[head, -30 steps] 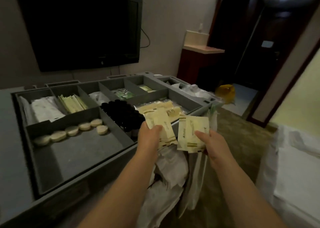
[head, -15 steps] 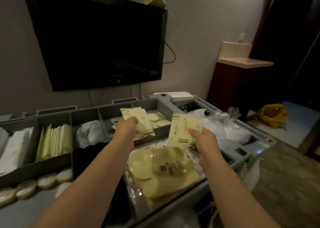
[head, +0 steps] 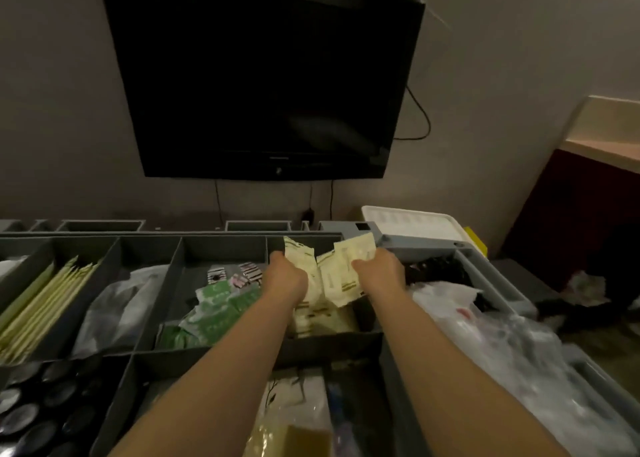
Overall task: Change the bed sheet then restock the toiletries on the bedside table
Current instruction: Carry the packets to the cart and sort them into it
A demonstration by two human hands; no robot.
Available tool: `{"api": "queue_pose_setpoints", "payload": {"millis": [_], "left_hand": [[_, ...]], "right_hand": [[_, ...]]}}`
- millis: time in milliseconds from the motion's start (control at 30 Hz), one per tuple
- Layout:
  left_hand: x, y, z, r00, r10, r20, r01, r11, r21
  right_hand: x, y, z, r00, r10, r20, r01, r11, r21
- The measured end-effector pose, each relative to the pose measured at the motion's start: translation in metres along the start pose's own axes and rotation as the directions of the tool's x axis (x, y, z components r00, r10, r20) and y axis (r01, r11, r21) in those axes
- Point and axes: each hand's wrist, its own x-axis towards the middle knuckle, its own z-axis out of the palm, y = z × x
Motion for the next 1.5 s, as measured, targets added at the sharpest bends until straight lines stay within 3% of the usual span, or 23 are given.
{"api": "queue_pose_setpoints", "payload": {"millis": [100,167,233,400,500,600,667,733,800,867,933,1000,1100,1200,1367,1500], "left_hand": [[0.011,0.001,0.006,1.0,-0.006,0.0,0.006,0.99,0.138],[0.014,-0.002,0.007,0.999,0.013,0.038,-0.024,0.951,0.308],[0.014,-0.001,0.005,0.999,0.038,0.029,-0.047,0.899,0.435],[0.017,0.002,-0.006,0.991,0.093,-0.098,-0.035,0.88,0.474],[0.011,0.0,-0.004,0.963,0.248,-0.107,-0.165,0.853,0.494],[0.002,-0.003,0.006,0.919,0.38,0.109,-0.373,0.745,0.553],[0.002,-0.012,0.014,0.92,0.262,0.293,-0.391,0.683,0.617],[0.006,-0.022,0.021,0.912,0.046,0.407,-0.355,0.584,0.73],[0.007,-0.024,0.025,0.883,-0.093,0.461,-0.361,0.494,0.791],[0.004,-0.019,0.026,0.855,-0.121,0.504,-0.381,0.511,0.77],[0.002,-0.013,0.025,0.846,-0.103,0.524,-0.393,0.544,0.742],[-0.003,-0.011,0.023,0.843,-0.082,0.532,-0.412,0.537,0.736],[-0.013,-0.013,0.018,0.858,0.005,0.513,-0.425,0.568,0.705],[-0.019,-0.017,0.004,0.897,0.207,0.39,-0.427,0.631,0.648],[-0.026,-0.031,-0.033,0.913,0.358,0.197,-0.396,0.658,0.64],[-0.045,-0.056,-0.103,0.925,0.38,-0.003,-0.26,0.637,0.726]], "right_hand": [[0.021,0.0,0.006,0.991,-0.011,0.137,0.02,0.998,-0.067],[0.027,0.001,0.01,0.962,-0.026,0.273,0.085,0.975,-0.207],[0.032,0.001,0.01,0.954,-0.054,0.294,0.137,0.952,-0.272],[0.049,-0.002,0.01,0.991,-0.109,0.083,0.114,0.992,-0.053],[0.06,-0.007,0.024,0.98,-0.082,0.181,0.089,0.996,-0.032],[0.064,-0.01,0.044,0.955,-0.04,0.294,0.03,0.999,0.04],[0.064,-0.009,0.054,0.958,-0.067,0.28,0.048,0.996,0.074],[0.059,-0.01,0.059,0.953,-0.172,0.248,0.18,0.984,-0.01],[0.052,-0.008,0.059,0.901,-0.302,0.311,0.34,0.937,-0.076],[0.046,-0.002,0.061,0.811,-0.323,0.488,0.439,0.887,-0.142],[0.044,0.006,0.066,0.729,-0.245,0.639,0.506,0.822,-0.262],[0.045,0.013,0.07,0.713,-0.185,0.676,0.517,0.79,-0.329],[0.041,0.017,0.072,0.759,-0.2,0.62,0.487,0.806,-0.337],[0.03,0.012,0.071,0.813,-0.365,0.453,0.528,0.79,-0.312],[-0.011,-0.013,0.057,0.782,-0.472,0.408,0.611,0.711,-0.349],[-0.066,-0.061,0.069,0.713,-0.573,0.404,0.701,0.596,-0.393]]}}
